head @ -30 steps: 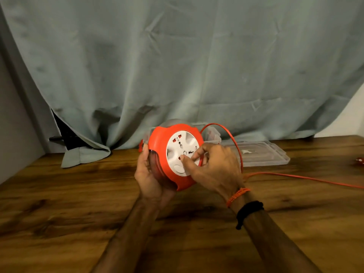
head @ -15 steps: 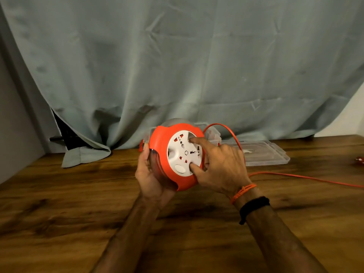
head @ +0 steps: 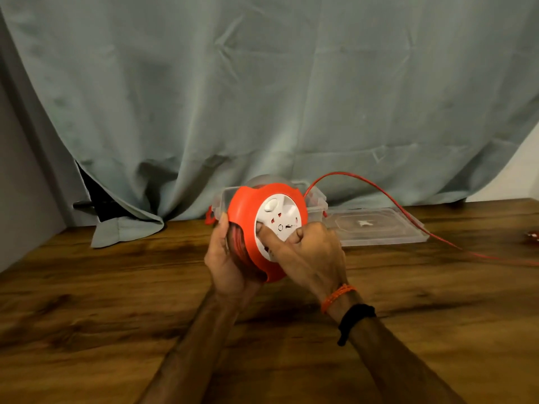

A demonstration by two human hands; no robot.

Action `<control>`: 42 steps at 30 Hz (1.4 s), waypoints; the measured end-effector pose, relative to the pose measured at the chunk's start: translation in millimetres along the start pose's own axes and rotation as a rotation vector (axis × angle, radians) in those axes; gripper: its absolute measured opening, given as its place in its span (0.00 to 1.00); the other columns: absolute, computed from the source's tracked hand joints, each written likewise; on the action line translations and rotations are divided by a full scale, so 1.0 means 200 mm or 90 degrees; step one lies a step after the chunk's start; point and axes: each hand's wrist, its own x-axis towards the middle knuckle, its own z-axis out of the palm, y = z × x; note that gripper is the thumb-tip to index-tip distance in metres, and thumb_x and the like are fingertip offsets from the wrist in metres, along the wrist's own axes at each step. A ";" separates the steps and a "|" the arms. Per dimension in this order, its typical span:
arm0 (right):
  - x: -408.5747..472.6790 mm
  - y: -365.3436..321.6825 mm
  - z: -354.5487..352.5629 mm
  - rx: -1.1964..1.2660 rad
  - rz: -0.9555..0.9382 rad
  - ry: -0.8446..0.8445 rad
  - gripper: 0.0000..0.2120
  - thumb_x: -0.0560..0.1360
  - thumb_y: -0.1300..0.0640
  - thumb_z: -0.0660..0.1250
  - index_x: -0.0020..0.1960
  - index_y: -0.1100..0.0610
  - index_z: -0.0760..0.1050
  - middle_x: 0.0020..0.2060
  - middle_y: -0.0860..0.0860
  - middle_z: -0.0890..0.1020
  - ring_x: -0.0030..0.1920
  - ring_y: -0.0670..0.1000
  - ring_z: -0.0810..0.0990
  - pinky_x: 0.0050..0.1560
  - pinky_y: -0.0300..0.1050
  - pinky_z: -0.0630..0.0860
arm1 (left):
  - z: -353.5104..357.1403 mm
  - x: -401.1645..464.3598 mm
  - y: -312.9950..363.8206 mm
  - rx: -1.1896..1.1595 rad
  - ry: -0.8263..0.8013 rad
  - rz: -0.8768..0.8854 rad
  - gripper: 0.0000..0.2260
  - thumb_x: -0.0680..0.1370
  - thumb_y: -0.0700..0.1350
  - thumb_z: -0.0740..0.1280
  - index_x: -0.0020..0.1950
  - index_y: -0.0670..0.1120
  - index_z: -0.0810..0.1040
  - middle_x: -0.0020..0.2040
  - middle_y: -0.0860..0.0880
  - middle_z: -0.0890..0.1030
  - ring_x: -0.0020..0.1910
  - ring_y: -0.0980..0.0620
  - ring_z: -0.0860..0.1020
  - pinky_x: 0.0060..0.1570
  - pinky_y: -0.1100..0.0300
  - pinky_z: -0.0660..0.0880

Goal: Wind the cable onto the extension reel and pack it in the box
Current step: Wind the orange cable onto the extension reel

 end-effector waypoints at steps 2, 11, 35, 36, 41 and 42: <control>0.00 -0.01 -0.01 -0.023 -0.036 0.015 0.34 0.63 0.25 0.62 0.27 0.57 0.76 0.26 0.49 0.82 0.34 0.45 0.83 0.32 0.48 0.80 | 0.00 0.00 0.01 -0.018 -0.001 -0.001 0.31 0.74 0.60 0.59 0.68 0.40 0.77 0.63 0.37 0.81 0.63 0.37 0.79 0.65 0.41 0.73; 0.08 0.04 -0.15 -0.137 -0.254 -0.037 0.18 0.66 0.45 0.68 0.54 0.48 0.73 0.27 0.39 0.67 0.36 0.52 0.80 0.43 0.51 0.80 | 0.00 -0.01 0.04 -0.023 0.003 -0.024 0.30 0.81 0.62 0.51 0.72 0.44 0.73 0.65 0.38 0.80 0.65 0.37 0.78 0.63 0.39 0.75; 0.02 0.05 -0.10 -0.237 -0.216 0.059 0.28 0.62 0.32 0.68 0.53 0.50 0.77 0.44 0.52 0.83 0.48 0.56 0.80 0.49 0.48 0.70 | -0.01 0.00 0.01 -0.021 -0.009 -0.005 0.31 0.75 0.61 0.57 0.70 0.41 0.75 0.66 0.35 0.78 0.67 0.35 0.76 0.69 0.36 0.68; 0.01 0.04 -0.08 -0.221 -0.190 0.076 0.28 0.61 0.29 0.66 0.47 0.51 0.79 0.41 0.51 0.83 0.46 0.56 0.80 0.46 0.47 0.71 | -0.01 0.00 0.01 -0.018 -0.006 -0.003 0.31 0.75 0.61 0.58 0.69 0.41 0.76 0.66 0.35 0.78 0.66 0.35 0.76 0.68 0.36 0.69; -0.01 0.00 0.00 -0.089 -0.071 0.086 0.31 0.69 0.28 0.59 0.26 0.55 0.68 0.27 0.49 0.78 0.34 0.53 0.79 0.32 0.39 0.66 | 0.02 -0.01 0.00 -0.008 -0.004 -0.030 0.28 0.74 0.61 0.57 0.57 0.44 0.85 0.57 0.39 0.84 0.56 0.41 0.83 0.59 0.44 0.78; -0.01 0.00 0.00 -0.074 -0.076 0.088 0.29 0.70 0.30 0.60 0.26 0.54 0.67 0.27 0.48 0.77 0.33 0.51 0.78 0.31 0.38 0.61 | 0.01 -0.01 0.01 -0.013 0.003 -0.028 0.28 0.75 0.61 0.56 0.60 0.43 0.84 0.59 0.38 0.84 0.58 0.40 0.82 0.61 0.44 0.77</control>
